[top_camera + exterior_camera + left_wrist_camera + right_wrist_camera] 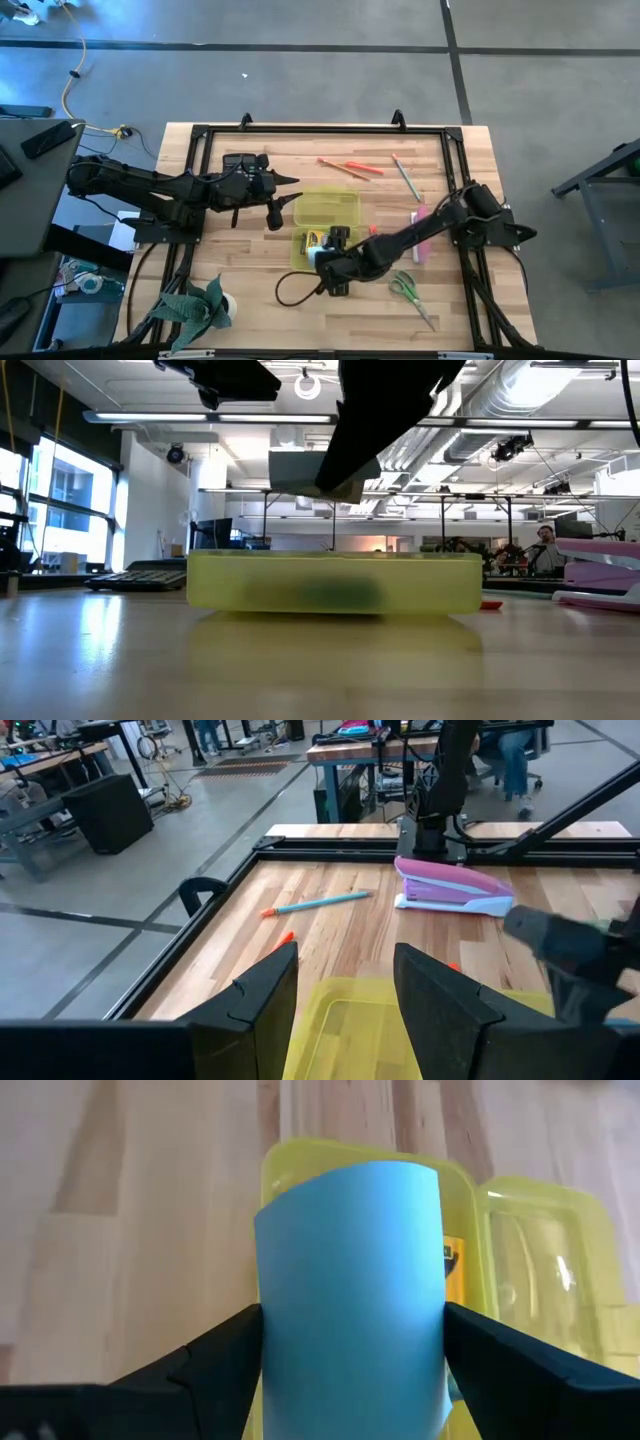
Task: Pack school essentials
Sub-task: Put the blue sticky notes into the yellow supply box
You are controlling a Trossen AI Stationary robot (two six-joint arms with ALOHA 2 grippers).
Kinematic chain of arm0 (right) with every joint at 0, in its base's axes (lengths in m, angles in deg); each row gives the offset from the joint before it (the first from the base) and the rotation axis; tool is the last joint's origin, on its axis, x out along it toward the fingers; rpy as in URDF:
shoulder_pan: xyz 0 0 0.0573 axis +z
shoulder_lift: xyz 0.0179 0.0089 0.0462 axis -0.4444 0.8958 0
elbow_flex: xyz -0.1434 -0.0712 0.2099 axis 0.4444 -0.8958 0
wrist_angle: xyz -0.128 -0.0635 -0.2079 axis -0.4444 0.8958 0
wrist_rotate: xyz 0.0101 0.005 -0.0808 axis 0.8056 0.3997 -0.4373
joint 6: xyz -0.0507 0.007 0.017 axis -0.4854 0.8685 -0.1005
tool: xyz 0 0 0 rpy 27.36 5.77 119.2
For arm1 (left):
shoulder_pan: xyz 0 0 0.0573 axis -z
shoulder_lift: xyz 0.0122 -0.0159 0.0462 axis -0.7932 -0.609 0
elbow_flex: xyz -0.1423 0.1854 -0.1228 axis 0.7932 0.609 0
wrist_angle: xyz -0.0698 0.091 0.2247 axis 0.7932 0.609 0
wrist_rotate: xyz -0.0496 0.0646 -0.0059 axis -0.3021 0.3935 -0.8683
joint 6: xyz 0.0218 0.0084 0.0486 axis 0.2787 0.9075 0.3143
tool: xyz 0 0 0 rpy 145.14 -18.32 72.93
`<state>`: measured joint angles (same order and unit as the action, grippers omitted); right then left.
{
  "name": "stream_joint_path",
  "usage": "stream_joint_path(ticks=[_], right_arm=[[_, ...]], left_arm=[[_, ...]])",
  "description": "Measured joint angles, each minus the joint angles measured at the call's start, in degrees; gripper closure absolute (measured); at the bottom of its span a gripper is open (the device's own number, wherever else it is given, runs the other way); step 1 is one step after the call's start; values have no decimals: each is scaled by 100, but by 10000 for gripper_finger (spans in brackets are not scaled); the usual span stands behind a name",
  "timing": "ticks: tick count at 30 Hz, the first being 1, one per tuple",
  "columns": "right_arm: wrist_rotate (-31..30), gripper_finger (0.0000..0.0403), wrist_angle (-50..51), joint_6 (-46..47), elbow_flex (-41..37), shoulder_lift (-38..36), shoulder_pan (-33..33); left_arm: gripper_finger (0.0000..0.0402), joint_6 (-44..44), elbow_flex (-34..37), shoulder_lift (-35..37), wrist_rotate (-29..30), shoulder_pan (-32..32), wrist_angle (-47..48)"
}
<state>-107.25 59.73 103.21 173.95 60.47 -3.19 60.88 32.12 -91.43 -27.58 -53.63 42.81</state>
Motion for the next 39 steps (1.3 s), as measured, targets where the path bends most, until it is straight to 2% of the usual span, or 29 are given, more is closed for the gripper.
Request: stream_joint_path(ticks=[5,9,19,30,34,39], right_arm=[[-4,119,-182,39,-181,-4,-220],[285,119,-464,181,-459,1,-362],[352,119,-801,259,-803,-6,-485],[928,117,-1238,468,-1150,-10,-761],[930,94,-1250,447,-1150,-10,-804],[894,29,-1232,450,-1150,-10,-840]], left_arm=[[245,0,0,2,0,0,0],[245,0,0,0,-1,0,0],[245,0,2,0,-1,0,0],[245,0,0,2,1,0,0],[245,0,0,0,0,0,0],[245,0,0,0,0,0,0]])
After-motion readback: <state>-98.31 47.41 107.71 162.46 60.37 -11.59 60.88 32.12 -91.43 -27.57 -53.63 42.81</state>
